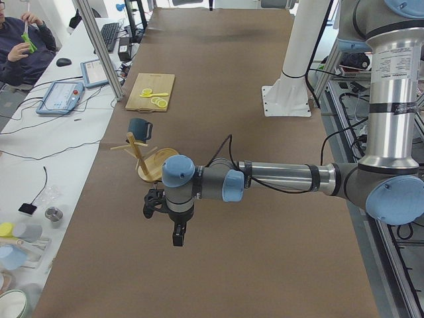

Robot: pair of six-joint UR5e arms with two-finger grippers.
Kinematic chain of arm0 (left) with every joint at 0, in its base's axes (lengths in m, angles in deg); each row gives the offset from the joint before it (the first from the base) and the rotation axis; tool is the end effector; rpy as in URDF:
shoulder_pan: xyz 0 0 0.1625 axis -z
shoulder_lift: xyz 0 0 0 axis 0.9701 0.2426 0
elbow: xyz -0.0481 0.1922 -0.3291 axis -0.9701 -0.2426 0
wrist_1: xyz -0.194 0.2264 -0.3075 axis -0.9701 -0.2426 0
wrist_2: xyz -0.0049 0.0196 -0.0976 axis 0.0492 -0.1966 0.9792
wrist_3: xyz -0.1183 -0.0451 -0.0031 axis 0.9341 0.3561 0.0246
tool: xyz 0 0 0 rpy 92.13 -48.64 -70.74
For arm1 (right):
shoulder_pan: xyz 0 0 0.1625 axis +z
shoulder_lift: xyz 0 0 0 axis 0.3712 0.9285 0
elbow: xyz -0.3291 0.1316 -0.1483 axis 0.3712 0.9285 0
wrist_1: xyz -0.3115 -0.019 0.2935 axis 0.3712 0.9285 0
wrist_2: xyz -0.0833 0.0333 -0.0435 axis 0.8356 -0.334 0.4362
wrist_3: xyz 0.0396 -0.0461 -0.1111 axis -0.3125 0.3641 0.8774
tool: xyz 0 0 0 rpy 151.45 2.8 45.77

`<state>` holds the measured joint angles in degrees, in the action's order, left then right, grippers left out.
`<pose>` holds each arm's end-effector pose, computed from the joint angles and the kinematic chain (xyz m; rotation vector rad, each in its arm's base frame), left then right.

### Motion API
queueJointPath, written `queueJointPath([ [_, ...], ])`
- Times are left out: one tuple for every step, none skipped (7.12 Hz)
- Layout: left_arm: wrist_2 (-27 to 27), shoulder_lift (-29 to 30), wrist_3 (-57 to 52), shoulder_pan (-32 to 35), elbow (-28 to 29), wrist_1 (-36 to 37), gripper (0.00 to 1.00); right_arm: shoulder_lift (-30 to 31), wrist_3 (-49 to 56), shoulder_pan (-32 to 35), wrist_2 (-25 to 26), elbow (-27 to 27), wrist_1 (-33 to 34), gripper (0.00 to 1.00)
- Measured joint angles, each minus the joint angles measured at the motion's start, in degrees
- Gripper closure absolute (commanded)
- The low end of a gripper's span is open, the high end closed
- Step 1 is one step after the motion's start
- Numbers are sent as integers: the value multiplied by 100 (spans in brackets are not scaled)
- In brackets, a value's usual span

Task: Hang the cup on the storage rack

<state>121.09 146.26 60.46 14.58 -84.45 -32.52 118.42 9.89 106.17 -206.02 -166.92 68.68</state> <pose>-0.0599 -0.4962 0.6253 0.0847 0.6635 0.0163 0.0068 -0.4805 0.6162 0.0090 -0.6841 0.0211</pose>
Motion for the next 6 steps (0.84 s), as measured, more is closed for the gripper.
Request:
queueJointPath([
  [-11,0,-16,-5,-3,-12,1,0,0,0,0,5,-2,0],
  [-15,-1,-23,-8,-5,-16,1,0,0,0,0,5,-2,0],
  [-8,-2,-22,-9,-8,-18,1,0,0,0,0,3,-3,0],
  [14,-3,-15,-10,-14,-21,1,0,0,0,0,1,-3,0],
  [27,-3,-12,-10,-16,-23,1,0,0,0,0,-2,-3,0],
  [34,-6,-10,-10,-16,-23,1,0,0,0,0,-9,-3,0],
])
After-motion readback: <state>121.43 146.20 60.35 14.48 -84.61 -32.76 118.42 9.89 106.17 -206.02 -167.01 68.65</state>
